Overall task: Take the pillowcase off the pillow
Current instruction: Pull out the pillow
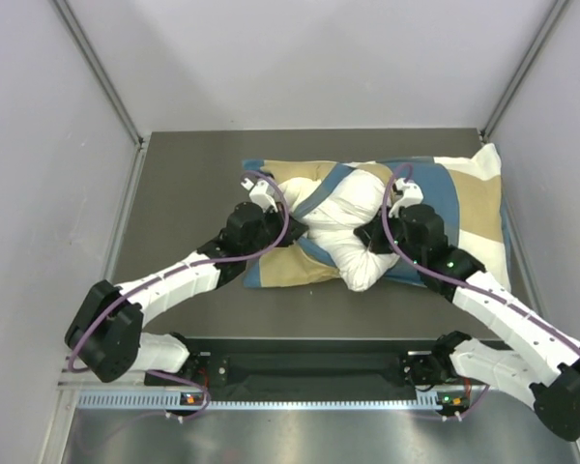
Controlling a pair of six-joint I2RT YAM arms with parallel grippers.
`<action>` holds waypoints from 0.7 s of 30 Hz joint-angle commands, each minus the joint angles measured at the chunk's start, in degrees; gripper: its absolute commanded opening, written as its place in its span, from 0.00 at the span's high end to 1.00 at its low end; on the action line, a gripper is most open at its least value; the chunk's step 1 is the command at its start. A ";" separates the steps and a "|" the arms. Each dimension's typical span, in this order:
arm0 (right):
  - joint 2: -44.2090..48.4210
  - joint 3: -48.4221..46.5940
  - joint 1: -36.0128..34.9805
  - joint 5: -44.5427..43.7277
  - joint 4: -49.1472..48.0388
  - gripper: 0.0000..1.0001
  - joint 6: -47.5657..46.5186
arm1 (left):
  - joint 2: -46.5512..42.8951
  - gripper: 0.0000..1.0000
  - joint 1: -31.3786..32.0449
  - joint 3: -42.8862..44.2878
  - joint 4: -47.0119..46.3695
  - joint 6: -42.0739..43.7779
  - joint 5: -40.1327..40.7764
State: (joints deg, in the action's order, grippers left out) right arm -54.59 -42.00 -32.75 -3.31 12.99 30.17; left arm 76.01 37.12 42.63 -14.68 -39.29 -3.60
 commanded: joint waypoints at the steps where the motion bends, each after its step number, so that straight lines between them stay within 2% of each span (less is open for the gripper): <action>1: 4.40 1.31 13.32 -21.74 17.77 1.00 -7.49 | -3.59 1.00 -13.21 -2.64 9.23 5.36 25.13; 7: 6.77 -0.45 24.39 -17.09 17.77 1.00 -11.35 | -5.08 1.00 -21.47 -4.66 8.09 1.68 19.43; 11: 8.00 -1.42 32.04 -13.57 17.77 1.00 -13.65 | -5.96 1.00 -29.36 -5.37 6.60 -0.61 12.14; 14: 8.27 -2.38 37.58 -11.02 17.94 1.00 -14.70 | -5.70 1.00 -32.54 -5.19 6.33 -1.40 9.75; 18: 8.44 -3.70 41.88 -9.88 18.03 1.00 -15.85 | -5.78 1.00 -34.84 -5.19 5.45 -2.63 7.30; 21: 7.83 -4.85 41.89 -3.14 17.24 1.00 -15.76 | -5.87 1.00 -33.88 -4.75 3.69 -2.64 3.86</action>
State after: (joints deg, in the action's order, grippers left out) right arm -44.36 -47.37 5.76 5.89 21.74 18.90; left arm 71.24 2.11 37.28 -9.50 -42.37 1.30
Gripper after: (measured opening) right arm 0.090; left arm 0.011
